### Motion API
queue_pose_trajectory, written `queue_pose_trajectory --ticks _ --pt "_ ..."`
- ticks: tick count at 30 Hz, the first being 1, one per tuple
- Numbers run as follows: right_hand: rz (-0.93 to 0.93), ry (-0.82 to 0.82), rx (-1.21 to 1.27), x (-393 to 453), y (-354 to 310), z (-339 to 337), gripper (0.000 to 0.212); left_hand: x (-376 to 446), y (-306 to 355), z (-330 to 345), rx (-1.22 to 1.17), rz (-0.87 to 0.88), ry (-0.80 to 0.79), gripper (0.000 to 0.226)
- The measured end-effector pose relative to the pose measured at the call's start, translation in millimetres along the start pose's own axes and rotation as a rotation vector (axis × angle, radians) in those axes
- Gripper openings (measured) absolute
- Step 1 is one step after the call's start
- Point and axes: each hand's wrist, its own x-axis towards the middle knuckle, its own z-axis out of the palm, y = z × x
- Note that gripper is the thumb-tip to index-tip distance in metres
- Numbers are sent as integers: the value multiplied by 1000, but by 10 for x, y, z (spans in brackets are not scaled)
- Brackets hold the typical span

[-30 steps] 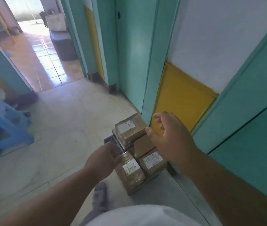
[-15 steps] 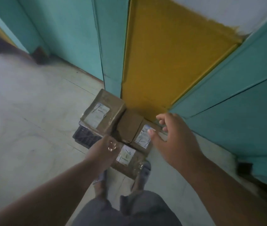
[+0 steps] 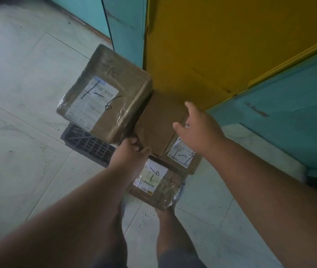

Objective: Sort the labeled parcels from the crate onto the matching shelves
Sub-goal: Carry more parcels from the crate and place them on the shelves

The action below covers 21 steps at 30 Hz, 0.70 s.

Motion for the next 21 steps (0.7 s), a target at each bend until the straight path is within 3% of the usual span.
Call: queue_pose_trajectory --ticks 2,6,11,17,21 --pt "72 -113 -34 298 52 88 79 126 25 95 -33 -17 -32 55" --pt "114 -166 64 548 113 139 64 176 65 162 -156 -83 -5 12" --pt "83 -17 230 282 100 -42 28 -210 137 94 -271 -105 93 24" --pt "-53 124 382 -849 -153 -868 32 -1371 381 -219 -457 -112 188 23" --pt "-191 237 415 -1606 -292 -1453 33 -2075 607 -670 -844 -207 118 54"
